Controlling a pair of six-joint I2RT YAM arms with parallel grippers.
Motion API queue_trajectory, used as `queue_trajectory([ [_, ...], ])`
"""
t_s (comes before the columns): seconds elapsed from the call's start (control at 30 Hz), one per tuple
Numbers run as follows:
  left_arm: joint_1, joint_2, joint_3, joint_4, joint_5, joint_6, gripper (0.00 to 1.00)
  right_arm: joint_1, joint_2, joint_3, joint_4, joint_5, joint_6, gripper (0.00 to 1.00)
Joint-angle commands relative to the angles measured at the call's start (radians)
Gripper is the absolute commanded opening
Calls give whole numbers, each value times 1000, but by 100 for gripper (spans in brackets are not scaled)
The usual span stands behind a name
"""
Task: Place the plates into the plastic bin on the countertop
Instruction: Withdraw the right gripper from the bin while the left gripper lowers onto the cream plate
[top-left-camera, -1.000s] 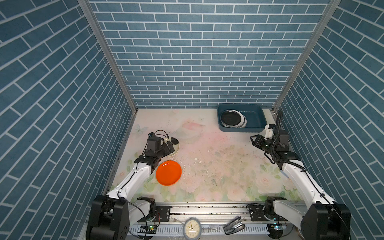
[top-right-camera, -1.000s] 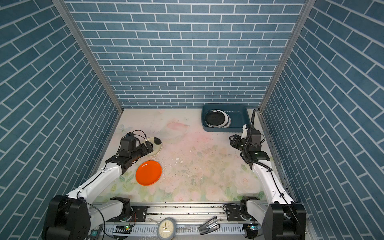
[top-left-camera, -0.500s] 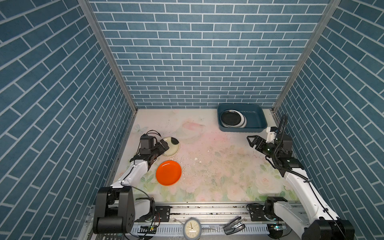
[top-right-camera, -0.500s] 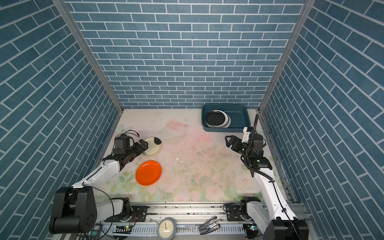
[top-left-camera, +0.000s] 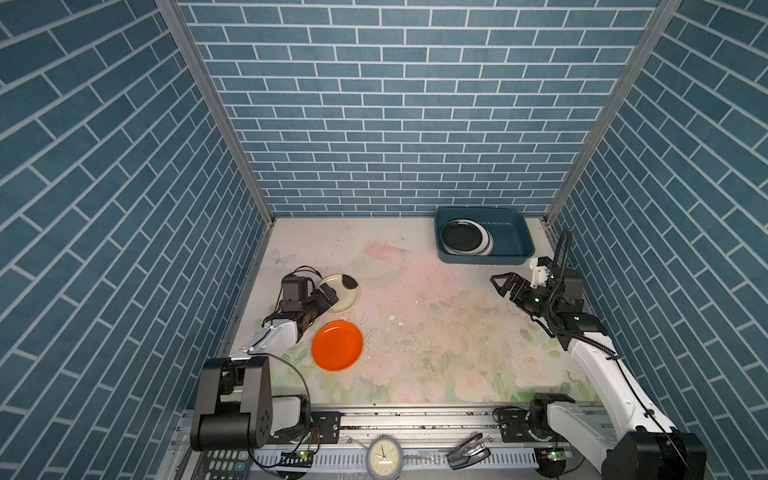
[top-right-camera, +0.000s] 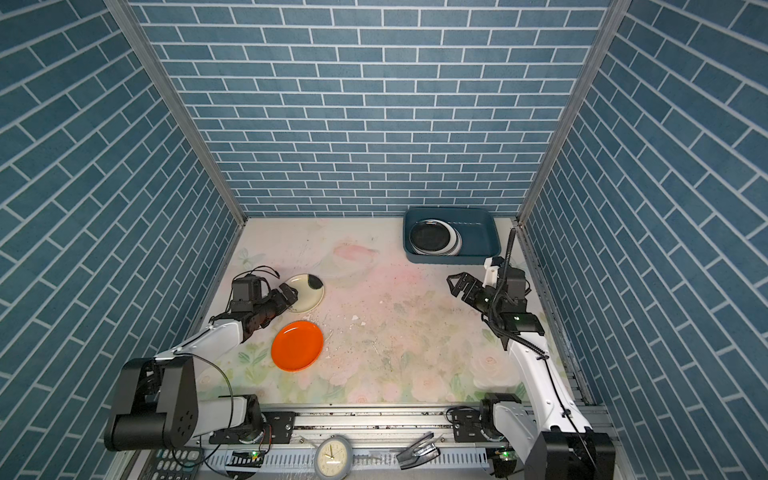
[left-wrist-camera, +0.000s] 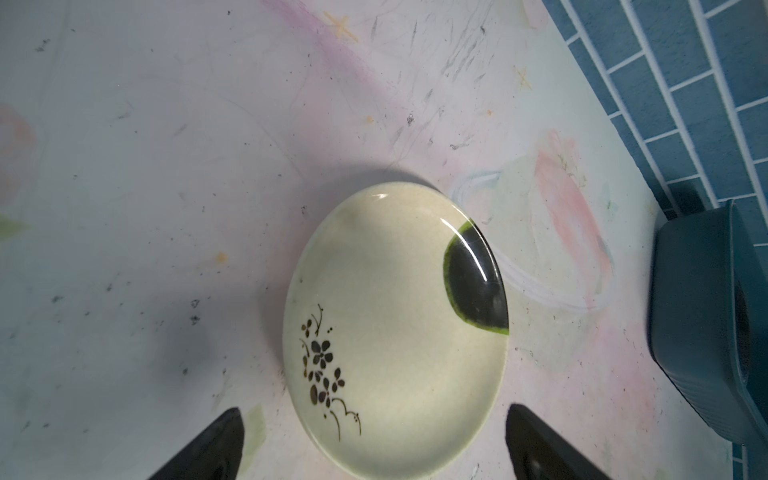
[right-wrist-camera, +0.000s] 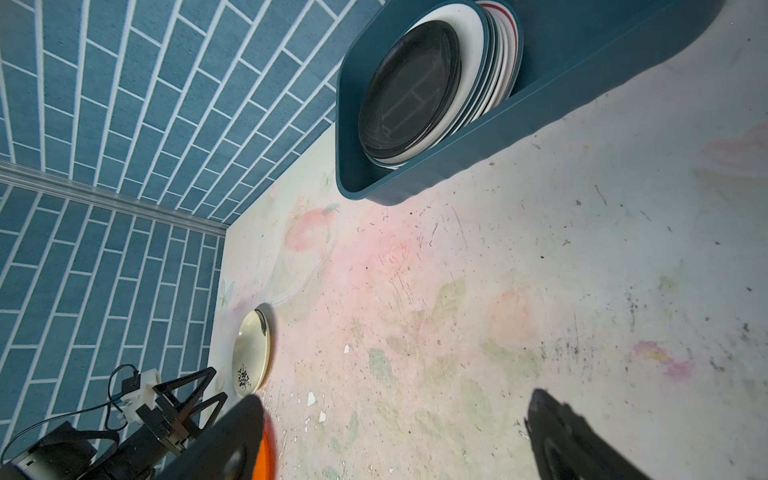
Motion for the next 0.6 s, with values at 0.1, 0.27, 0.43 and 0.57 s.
queue_trajectory([
  [0.1, 22, 57, -21, 67, 41, -2, 99, -4, -15, -19, -30, 126, -31, 98],
  [0.27, 31, 134, -20, 118, 70, -22, 100, -4, -75, -49, -37, 167, -33, 99],
  [0.43, 40, 223, -10, 183, 112, -47, 100, -4, -101, -47, -106, 214, -36, 98],
  [0.57, 45, 289, -6, 238, 151, -58, 90, -3, -114, -69, -103, 210, -22, 98],
])
